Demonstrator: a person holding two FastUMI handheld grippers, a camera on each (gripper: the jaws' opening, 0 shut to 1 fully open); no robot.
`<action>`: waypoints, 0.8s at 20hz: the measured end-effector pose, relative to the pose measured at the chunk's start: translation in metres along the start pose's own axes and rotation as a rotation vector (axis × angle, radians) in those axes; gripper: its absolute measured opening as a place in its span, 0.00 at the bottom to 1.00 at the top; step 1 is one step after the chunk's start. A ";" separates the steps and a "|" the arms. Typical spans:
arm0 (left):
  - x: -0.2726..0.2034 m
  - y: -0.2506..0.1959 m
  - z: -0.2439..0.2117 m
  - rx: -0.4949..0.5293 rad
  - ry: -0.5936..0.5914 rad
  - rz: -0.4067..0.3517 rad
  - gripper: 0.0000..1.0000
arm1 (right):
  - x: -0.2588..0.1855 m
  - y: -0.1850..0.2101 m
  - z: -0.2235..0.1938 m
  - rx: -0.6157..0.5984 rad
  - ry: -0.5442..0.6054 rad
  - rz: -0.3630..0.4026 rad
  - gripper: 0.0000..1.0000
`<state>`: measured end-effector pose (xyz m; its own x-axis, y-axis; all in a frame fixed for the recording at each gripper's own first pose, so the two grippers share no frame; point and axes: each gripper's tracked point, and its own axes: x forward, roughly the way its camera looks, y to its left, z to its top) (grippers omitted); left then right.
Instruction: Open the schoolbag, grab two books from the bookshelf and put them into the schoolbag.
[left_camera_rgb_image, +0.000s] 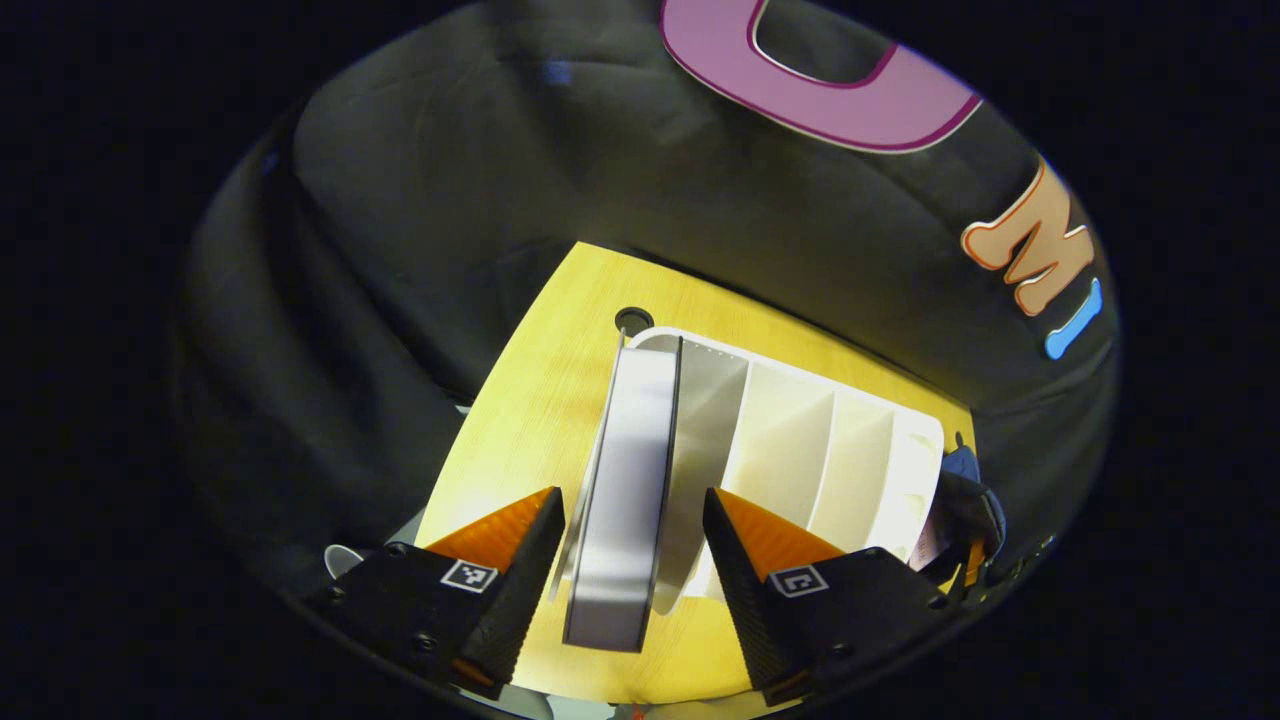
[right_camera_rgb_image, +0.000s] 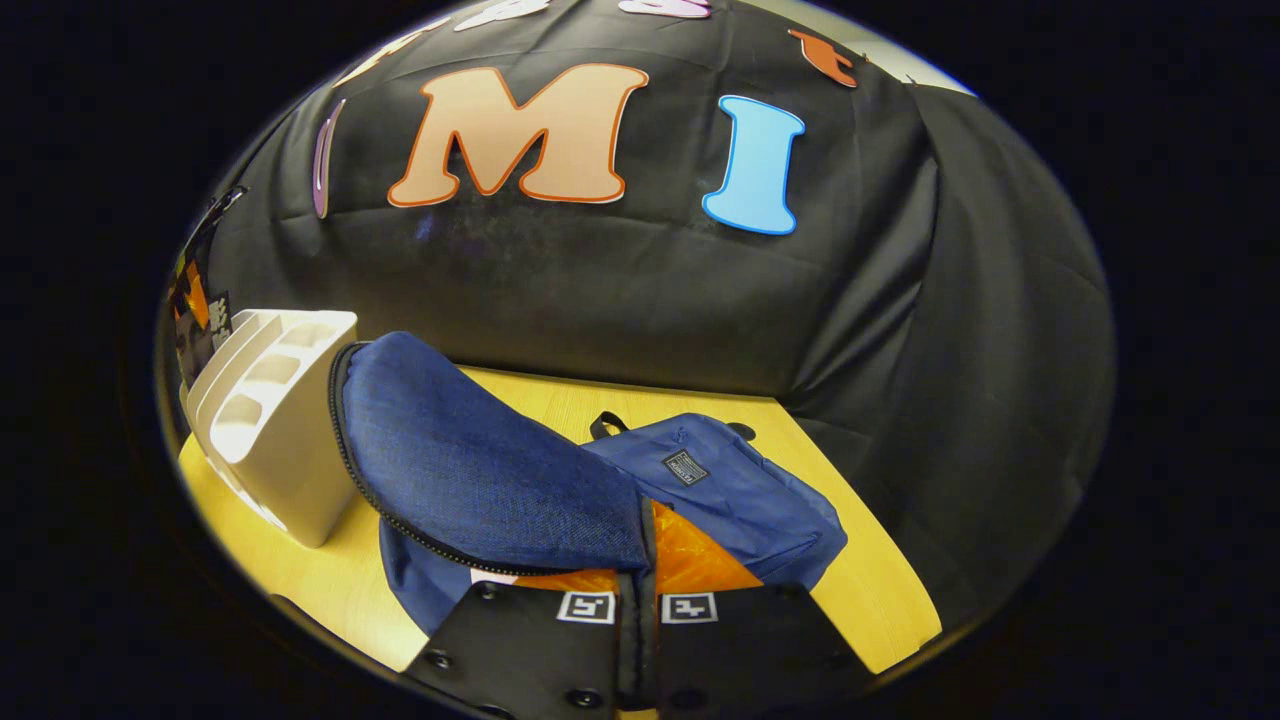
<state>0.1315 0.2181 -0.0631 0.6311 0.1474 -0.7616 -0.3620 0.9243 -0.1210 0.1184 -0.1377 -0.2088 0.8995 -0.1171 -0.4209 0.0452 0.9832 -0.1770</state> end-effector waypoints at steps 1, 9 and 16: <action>0.004 0.001 0.000 0.006 0.026 0.018 0.79 | 0.000 0.000 0.001 -0.001 0.000 0.001 0.05; 0.021 -0.011 -0.015 0.070 0.180 0.038 0.54 | 0.000 0.003 -0.002 -0.004 0.004 0.011 0.03; 0.044 -0.008 -0.022 0.090 0.251 0.066 0.43 | -0.001 0.002 -0.002 -0.005 0.009 0.015 0.03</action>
<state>0.1472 0.2095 -0.1095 0.4144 0.1266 -0.9013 -0.3268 0.9449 -0.0175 0.1168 -0.1358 -0.2104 0.8961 -0.1041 -0.4315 0.0301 0.9841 -0.1748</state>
